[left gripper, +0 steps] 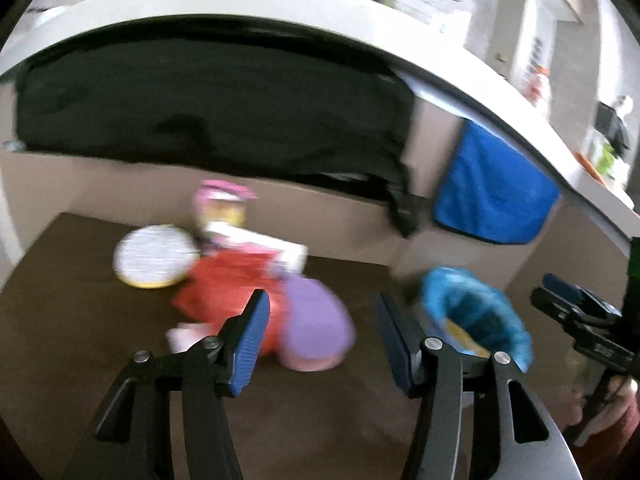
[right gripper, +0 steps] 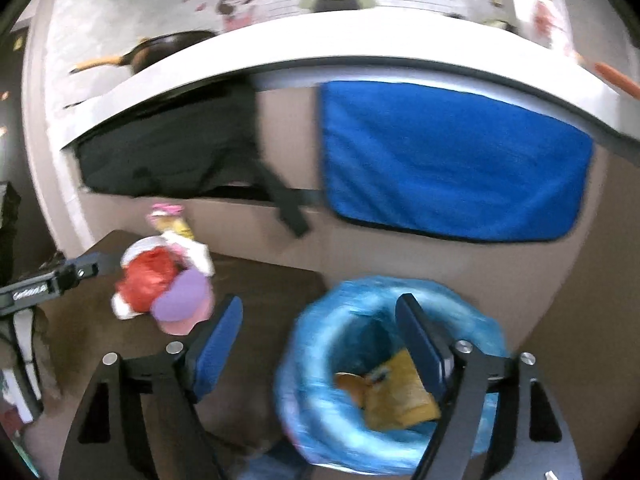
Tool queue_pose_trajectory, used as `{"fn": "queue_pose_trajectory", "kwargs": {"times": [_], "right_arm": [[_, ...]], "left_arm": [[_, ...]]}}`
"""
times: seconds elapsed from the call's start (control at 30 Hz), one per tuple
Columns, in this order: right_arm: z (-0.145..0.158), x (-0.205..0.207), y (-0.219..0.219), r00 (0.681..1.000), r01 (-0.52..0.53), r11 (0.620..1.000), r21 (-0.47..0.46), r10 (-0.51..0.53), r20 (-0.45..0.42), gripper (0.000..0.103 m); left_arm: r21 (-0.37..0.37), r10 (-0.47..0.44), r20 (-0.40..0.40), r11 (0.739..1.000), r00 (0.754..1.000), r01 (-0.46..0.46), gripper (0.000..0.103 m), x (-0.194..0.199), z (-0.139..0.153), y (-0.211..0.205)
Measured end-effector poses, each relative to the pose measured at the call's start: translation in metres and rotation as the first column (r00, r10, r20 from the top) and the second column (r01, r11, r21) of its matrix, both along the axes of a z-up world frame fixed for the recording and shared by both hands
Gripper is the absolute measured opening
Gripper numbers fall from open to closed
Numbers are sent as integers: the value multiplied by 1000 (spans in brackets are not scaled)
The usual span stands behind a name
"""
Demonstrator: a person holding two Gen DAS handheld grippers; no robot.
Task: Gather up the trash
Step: 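Move both tools back over the trash pile on the table, then grasp the red plastic bag with the left tool while the right tool grasps the pink snack packet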
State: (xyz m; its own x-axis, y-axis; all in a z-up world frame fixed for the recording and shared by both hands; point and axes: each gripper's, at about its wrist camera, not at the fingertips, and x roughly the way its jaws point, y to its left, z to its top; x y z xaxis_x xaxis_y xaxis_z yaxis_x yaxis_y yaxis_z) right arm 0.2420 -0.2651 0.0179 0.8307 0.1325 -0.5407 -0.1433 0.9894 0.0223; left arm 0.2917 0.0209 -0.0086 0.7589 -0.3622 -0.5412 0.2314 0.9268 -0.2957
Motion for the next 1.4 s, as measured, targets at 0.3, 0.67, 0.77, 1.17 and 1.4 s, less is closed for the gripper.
{"fn": "queue_pose_trajectory", "kwargs": {"times": [0.3,0.67,0.77,1.17,1.4], "right_arm": [[-23,49,84,980,-137,989,59,144,-137,76],[-37,65,90,974,-107,991,80,121,-194,76],[-42,68,86,971,-99,991,88,115,-212,76],[-39,97,131,957,-165,984,63,175,-230,76],[-40,125,197,954,-240,970,-32,230,-193,76]], "left_arm": [[-91,30,-141,995,989,-44,56,22,-41,67],[-286,25,-255,953,967,-100,61,104,-75,71],[-253,16,-330,962,944,-105,63,120,-91,60],[-247,-29,-253,968,967,-35,40,53,-64,106],[-183,127,-133,972,983,-150,39,8,-32,173]]}}
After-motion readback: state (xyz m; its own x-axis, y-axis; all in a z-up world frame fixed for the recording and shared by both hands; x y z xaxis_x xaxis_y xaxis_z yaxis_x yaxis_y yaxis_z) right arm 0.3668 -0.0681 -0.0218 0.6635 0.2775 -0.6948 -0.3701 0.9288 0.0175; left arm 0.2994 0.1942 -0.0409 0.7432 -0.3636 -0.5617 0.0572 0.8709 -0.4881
